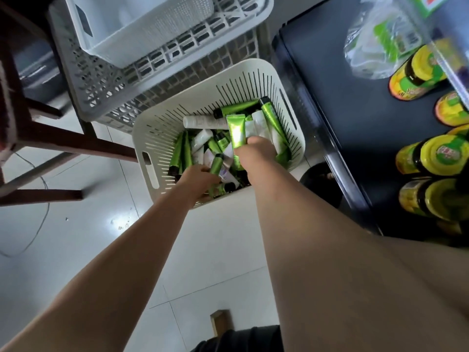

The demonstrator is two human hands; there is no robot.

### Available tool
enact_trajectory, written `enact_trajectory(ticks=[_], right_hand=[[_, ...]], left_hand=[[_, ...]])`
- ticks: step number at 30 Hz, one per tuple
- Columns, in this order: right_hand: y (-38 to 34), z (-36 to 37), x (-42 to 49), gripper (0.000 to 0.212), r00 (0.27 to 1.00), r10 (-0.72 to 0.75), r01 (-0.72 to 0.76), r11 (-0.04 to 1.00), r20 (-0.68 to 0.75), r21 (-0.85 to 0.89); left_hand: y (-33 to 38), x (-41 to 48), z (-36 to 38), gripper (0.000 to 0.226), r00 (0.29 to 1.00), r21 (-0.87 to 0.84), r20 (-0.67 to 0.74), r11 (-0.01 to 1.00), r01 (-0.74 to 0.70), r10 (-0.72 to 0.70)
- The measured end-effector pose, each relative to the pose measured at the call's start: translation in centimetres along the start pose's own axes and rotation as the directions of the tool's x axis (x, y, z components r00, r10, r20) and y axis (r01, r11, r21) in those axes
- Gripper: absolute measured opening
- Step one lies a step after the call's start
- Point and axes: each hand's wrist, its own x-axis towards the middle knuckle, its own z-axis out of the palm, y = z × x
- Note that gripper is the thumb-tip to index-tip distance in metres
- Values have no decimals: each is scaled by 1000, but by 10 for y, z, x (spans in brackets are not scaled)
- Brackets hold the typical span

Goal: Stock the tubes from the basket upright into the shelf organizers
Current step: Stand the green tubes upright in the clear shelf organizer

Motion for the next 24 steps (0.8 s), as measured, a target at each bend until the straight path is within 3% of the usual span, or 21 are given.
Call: enact_trajectory(ticks=[2, 6, 10, 12, 18, 21, 24], right_hand=[[-1, -3, 3, 16, 1000, 23, -23, 999, -2, 45], [-3, -9, 8, 36, 998, 62, -59, 993, -25, 102], [-3, -11, 4, 8, 998, 35, -28, 989, -46, 143], [-2, -12, -1, 13, 999, -7, 17, 980, -50, 198], [-21, -26, -30, 8, 974, -200, 223, 922, -105, 316], [-42, -45, -49, 8, 951, -282, 308, 899, -128, 312], [-66, -67, -77, 5, 909, -390, 416, 856, -144, 307]], left_hand=[[4, -3, -1, 14, 994, -76, -108, 997, -24, 16], [11, -6, -10, 22, 972, -196, -217, 972, -128, 84], [18, -16, -18, 16, 938, -223, -275, 935, -275, 210], [20, -22, -21, 14, 928, -292, -287, 901, -321, 237], [44, -47, -38, 11, 918, -667, -284, 630, -398, 278], [64, -61, -53, 11, 905, -754, -298, 506, -418, 302], [89, -83, -69, 5, 886, -779, -288, 450, -437, 362]])
